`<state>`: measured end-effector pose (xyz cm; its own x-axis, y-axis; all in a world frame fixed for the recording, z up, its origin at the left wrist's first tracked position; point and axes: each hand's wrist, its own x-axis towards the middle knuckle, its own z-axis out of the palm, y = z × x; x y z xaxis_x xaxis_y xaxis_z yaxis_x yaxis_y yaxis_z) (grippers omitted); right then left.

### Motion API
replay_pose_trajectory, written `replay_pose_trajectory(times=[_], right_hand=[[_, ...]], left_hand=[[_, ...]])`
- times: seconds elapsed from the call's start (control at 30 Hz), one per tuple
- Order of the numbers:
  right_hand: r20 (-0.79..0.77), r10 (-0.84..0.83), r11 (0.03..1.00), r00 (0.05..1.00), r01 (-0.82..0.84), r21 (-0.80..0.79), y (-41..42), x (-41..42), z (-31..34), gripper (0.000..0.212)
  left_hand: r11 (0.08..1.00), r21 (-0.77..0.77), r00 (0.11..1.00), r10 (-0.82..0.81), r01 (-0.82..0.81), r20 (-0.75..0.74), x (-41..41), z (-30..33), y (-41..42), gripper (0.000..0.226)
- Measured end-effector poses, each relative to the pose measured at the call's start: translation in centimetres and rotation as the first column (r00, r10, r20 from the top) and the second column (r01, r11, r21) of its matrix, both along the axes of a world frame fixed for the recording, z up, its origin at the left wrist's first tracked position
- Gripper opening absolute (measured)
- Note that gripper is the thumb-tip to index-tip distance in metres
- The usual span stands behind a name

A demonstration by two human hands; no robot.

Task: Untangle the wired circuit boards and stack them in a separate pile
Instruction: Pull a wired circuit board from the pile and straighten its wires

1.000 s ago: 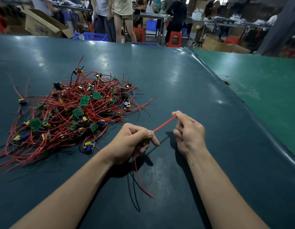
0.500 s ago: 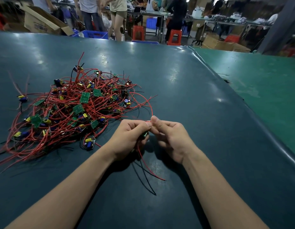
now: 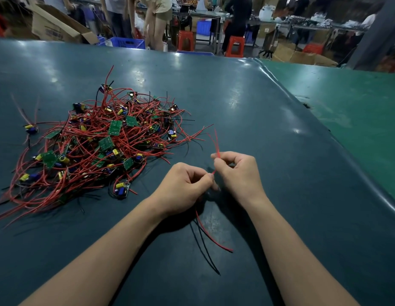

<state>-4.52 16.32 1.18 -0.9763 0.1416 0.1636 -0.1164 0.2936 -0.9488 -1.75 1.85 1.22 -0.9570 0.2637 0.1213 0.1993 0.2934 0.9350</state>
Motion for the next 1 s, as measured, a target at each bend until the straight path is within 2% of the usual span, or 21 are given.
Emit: replay_pose_trajectory(times=[0.03,0.1,0.13,0.2,0.27,0.37,0.47,0.57,0.63,0.7,0.73,0.8,0.87,1.0], right_hand=[[-0.045,-0.046,0.997,0.998,0.048,0.057,0.3,-0.2,-0.1,0.014],[-0.071,-0.109,0.991,0.992,0.114,0.069,0.8,-0.6,-0.1,0.016],[-0.041,-0.116,0.993,0.992,0.117,0.017,1.0,-0.7,-0.1,0.019],[0.041,-0.066,0.976,0.997,0.073,-0.206,1.0,-0.6,0.1,0.014],[0.087,0.011,0.898,0.996,0.029,-0.44,0.7,-0.4,0.3,0.011],[0.094,0.016,0.821,0.995,0.041,-0.569,0.8,-0.5,0.6,0.01],[0.059,-0.053,0.882,0.997,0.075,-0.465,1.1,-0.7,0.5,0.004],[-0.12,-0.109,0.988,0.987,0.094,-0.126,1.0,-0.5,0.0,0.011],[-0.25,-0.119,0.989,0.961,0.136,0.051,1.0,-0.4,-0.3,0.014],[-0.298,-0.118,0.981,0.947,0.159,0.114,1.0,-0.5,-0.2,0.013],[-0.276,-0.123,0.986,0.953,0.15,0.079,1.0,-0.5,-0.1,0.012],[-0.147,-0.124,0.983,0.981,0.1,-0.156,1.0,-0.5,0.3,0.011],[-0.016,-0.083,0.914,0.996,0.07,-0.4,0.9,-0.5,0.8,0.008],[0.109,0.025,0.72,0.994,0.058,-0.691,1.2,-0.7,1.3,0.011]], left_hand=[[1.0,0.002,1.0,-0.002,0.002,-0.006,0.0,0.0,-0.1,0.034],[0.997,0.07,1.0,-0.01,0.009,0.012,-0.1,0.1,-0.4,0.034],[0.992,0.124,0.999,-0.023,0.019,0.033,-0.2,0.1,-0.6,0.034],[0.979,0.196,0.995,-0.066,0.051,0.069,-0.3,0.3,-0.9,0.032],[0.975,0.21,0.991,-0.094,0.073,0.093,-0.3,0.4,-1.0,0.03],[0.976,0.196,0.988,-0.117,0.095,0.104,-0.5,0.2,-1.1,0.031],[0.975,0.154,0.98,-0.178,0.162,0.091,-0.5,0.3,-1.3,0.031],[0.968,0.16,0.971,-0.212,0.193,0.108,-0.4,0.5,-1.5,0.031],[0.964,0.185,0.969,-0.214,0.189,0.126,-0.4,0.5,-1.5,0.031],[0.959,0.23,0.968,-0.202,0.165,0.147,-0.5,0.6,-1.5,0.031],[0.957,0.25,0.969,-0.191,0.148,0.157,-0.5,0.6,-1.4,0.031],[0.956,0.269,0.971,-0.167,0.117,0.172,-0.6,0.6,-1.4,0.033],[0.962,0.253,0.972,-0.149,0.101,0.181,-0.6,0.7,-1.3,0.034],[0.966,0.238,0.972,-0.148,0.102,0.181,-0.6,0.8,-1.3,0.035]])
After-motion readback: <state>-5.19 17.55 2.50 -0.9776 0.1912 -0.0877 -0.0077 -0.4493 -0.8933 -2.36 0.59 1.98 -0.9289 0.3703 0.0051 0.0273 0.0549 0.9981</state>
